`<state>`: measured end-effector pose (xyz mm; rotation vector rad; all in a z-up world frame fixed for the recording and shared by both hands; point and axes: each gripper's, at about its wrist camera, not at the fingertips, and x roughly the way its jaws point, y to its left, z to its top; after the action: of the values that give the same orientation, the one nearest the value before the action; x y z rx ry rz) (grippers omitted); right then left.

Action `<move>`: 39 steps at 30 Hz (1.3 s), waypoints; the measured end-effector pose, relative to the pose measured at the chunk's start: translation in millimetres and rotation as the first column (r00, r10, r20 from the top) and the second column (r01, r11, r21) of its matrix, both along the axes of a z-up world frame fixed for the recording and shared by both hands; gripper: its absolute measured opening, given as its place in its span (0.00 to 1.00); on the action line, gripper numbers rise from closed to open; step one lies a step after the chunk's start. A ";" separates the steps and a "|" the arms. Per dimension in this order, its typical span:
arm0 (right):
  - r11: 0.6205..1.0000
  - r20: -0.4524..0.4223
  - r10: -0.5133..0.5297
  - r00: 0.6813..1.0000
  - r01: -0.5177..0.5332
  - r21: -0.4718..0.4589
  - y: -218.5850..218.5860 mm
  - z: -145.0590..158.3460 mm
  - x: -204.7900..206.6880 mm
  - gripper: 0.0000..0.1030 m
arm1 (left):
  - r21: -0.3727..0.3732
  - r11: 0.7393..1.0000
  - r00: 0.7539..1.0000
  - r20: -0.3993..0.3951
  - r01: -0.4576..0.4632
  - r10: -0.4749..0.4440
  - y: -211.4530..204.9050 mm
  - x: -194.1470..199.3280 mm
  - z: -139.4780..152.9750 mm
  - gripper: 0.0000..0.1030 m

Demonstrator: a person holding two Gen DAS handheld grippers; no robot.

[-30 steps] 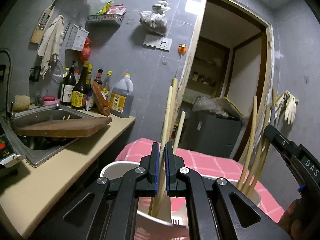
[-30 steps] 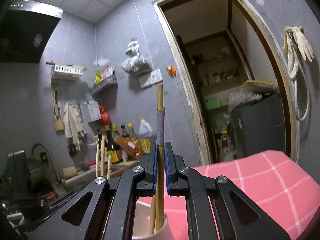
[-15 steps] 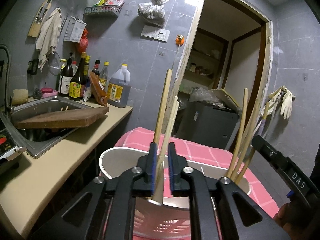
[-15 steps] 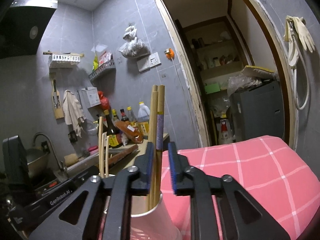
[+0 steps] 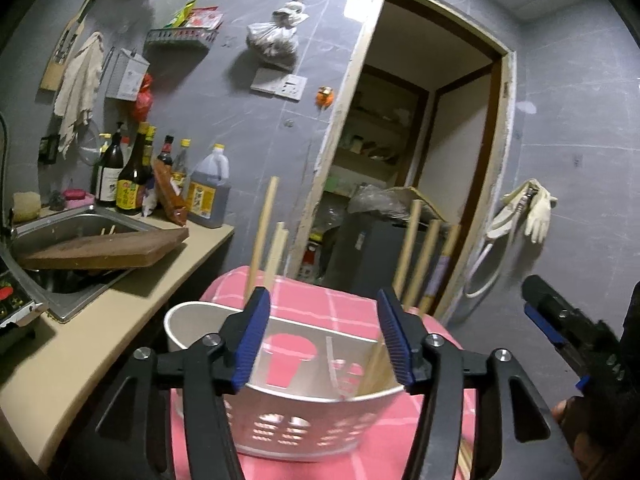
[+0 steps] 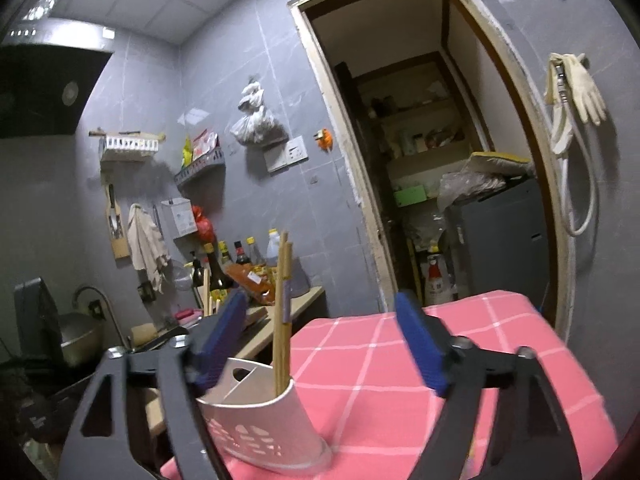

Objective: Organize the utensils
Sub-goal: 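Move both tools back to the remaining chopsticks and open around them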

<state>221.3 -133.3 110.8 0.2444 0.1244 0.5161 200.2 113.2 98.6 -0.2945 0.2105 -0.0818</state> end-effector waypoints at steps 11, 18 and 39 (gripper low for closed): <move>0.990 -0.009 -0.095 0.995 0.093 -0.108 -53.8 20.5 -38.8 1.00 | 0.051 0.996 0.997 0.004 0.072 -0.072 -48.7 -23.2 11.4 0.76; 0.974 -0.077 -0.124 0.989 0.106 -0.202 -78.8 8.8 -54.3 1.00 | 0.080 0.986 0.989 -0.014 0.145 -0.144 -78.1 -31.4 5.1 0.88; 0.891 -0.427 -0.162 0.890 -0.054 -0.451 -77.9 -100.2 -19.9 0.81 | 0.128 0.937 0.898 -0.353 0.324 -0.262 -140.1 -4.3 -74.7 0.88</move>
<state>201.5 -211.2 10.7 -0.0970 0.6903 0.3500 195.9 -26.9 23.9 -0.0863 0.5951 -0.3137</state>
